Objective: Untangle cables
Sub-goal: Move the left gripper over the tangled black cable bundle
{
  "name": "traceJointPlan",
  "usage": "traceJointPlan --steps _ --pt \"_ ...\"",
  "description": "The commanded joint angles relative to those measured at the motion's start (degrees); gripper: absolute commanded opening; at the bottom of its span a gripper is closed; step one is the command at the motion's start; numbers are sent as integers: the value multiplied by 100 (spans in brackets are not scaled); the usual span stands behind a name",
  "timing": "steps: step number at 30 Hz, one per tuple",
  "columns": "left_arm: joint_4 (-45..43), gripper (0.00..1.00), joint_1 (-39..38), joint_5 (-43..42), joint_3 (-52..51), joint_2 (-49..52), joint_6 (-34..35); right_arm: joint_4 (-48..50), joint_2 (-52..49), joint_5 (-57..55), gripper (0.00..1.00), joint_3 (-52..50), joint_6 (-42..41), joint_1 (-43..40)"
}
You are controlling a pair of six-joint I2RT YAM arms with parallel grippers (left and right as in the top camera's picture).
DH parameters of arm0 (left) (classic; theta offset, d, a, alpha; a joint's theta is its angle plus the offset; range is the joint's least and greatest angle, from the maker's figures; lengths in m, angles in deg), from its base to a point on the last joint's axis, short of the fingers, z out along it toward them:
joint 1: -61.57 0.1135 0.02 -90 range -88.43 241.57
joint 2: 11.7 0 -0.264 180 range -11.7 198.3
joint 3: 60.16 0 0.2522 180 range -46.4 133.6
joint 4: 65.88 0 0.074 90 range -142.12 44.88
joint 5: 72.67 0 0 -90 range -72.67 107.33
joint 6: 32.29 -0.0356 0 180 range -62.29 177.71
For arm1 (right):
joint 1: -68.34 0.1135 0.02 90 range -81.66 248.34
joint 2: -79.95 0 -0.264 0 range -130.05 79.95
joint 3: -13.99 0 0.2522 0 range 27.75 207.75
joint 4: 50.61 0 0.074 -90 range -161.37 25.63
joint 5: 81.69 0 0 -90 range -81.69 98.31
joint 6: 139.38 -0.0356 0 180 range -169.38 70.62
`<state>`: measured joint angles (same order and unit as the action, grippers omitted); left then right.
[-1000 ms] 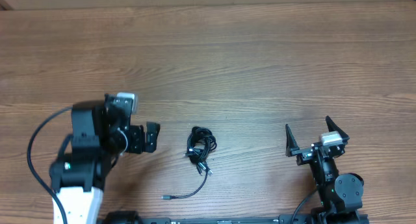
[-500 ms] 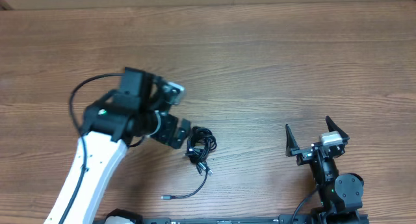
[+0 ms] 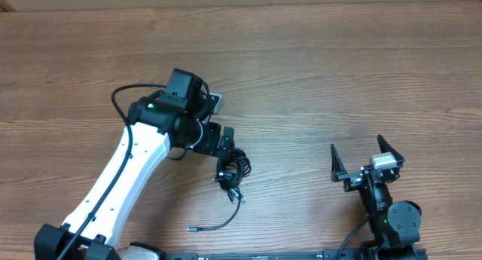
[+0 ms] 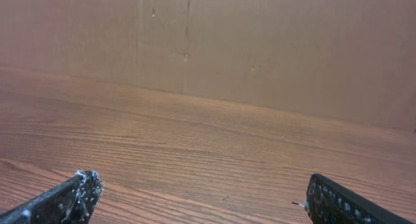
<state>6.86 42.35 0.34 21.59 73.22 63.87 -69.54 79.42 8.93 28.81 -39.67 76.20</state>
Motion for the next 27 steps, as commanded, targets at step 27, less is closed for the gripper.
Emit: traceJointPlan --steps 27 --pt "55 98 -334 356 138 1910 -2944 33 37 -48 100 -59 24 -22"
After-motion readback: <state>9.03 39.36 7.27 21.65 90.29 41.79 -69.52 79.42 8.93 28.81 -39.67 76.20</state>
